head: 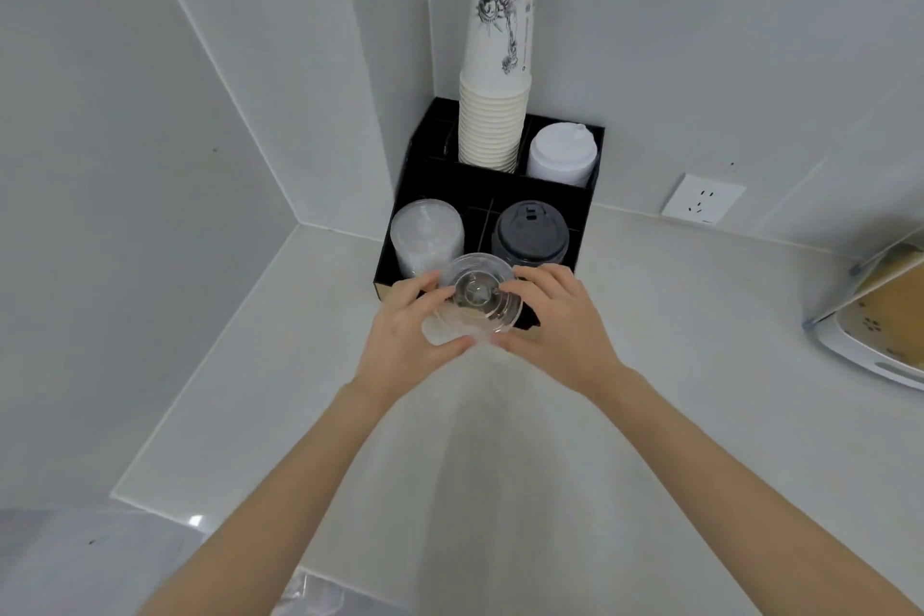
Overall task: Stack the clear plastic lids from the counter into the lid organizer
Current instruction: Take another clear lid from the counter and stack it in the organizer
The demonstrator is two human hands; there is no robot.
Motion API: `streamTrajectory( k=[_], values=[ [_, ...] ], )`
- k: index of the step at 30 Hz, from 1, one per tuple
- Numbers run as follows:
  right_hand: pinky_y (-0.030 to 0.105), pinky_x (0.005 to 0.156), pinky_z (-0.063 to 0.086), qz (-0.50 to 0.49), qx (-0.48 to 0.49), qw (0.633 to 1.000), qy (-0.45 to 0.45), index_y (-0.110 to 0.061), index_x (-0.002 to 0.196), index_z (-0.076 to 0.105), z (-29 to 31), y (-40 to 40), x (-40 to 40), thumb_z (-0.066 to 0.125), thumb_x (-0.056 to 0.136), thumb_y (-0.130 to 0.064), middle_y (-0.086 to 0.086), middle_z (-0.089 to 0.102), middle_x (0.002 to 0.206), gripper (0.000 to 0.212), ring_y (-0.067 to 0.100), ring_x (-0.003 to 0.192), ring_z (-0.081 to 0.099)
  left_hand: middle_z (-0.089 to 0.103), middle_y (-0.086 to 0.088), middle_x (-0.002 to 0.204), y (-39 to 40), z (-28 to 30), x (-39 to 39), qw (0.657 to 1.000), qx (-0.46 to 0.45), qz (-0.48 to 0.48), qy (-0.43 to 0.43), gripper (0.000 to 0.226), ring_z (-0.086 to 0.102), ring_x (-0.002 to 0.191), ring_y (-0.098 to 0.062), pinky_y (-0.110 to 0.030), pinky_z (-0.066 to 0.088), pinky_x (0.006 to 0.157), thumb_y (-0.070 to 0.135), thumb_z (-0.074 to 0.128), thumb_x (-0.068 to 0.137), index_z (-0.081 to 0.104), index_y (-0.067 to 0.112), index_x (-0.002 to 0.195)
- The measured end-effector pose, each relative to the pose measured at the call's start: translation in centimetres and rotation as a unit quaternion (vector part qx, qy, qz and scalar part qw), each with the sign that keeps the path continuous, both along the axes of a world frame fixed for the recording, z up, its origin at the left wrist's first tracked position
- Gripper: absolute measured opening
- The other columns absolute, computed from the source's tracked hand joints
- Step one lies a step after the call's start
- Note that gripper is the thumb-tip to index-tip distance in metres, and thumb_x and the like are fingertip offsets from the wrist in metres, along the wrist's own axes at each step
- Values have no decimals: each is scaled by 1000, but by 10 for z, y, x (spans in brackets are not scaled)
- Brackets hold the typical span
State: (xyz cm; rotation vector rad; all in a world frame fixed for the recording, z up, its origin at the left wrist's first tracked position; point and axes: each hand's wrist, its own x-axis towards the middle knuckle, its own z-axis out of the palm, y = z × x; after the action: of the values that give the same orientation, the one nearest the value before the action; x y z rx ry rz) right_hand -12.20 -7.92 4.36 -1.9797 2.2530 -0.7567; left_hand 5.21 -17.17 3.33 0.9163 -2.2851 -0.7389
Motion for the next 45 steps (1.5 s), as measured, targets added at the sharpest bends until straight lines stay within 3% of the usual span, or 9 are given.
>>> streamTrajectory(
  k=[4,8,14,23,27,35,40,45],
  values=[
    [41,94,42,13,-2,1000,12,-14,108,61,21,-38,2,58,67,-58,6,65,116,60,25,111,48,62,-15,117,-33,18,4,999,-22,26,-16,59,49,106,-17,-17,35,91,52,63,59,63,12,102],
    [44,99,37,44,24,998,24,-15,112,59,33,-71,-2,71,70,-47,6,61,123,54,28,116,47,62,-14,119,-58,28,4,998,-14,53,-27,60,55,109,-26,-25,36,94,49,71,57,63,11,103],
    [39,99,31,73,51,996,20,-17,111,57,37,-114,-8,71,72,-43,1,60,124,48,24,116,43,60,-14,122,-90,28,1,996,-19,76,-38,55,53,113,-29,-26,32,96,27,83,58,63,9,105],
    [40,103,25,81,162,980,77,-14,112,54,32,-159,-15,68,73,-46,3,63,114,52,23,115,41,59,-13,125,-122,8,-13,994,41,76,-60,57,50,117,-28,-26,30,97,29,82,60,60,9,110],
    [45,108,21,85,192,967,142,-11,110,55,24,-163,-14,63,76,-46,5,64,110,49,25,115,42,58,-13,125,-125,0,-16,994,48,72,-68,56,50,117,-28,-25,30,96,29,80,62,59,8,110],
    [50,111,17,96,199,959,180,-10,111,55,17,-158,-15,61,79,-43,6,63,115,46,25,118,40,57,-14,126,-118,-8,-15,993,57,67,-75,51,48,118,-27,-26,31,98,27,80,63,60,9,106],
    [50,111,17,99,188,959,187,-12,115,55,17,-156,-13,60,81,-40,6,57,124,45,26,123,37,50,-12,130,-114,-5,-16,990,102,72,-64,52,48,118,-25,-35,40,100,26,79,64,58,9,109],
    [48,112,16,88,169,966,173,-12,122,51,23,-149,-13,58,82,-37,6,50,132,48,26,129,31,41,-9,137,-111,3,-17,987,120,78,-79,53,37,128,-22,-18,24,97,29,74,70,54,10,115]
  ],
)
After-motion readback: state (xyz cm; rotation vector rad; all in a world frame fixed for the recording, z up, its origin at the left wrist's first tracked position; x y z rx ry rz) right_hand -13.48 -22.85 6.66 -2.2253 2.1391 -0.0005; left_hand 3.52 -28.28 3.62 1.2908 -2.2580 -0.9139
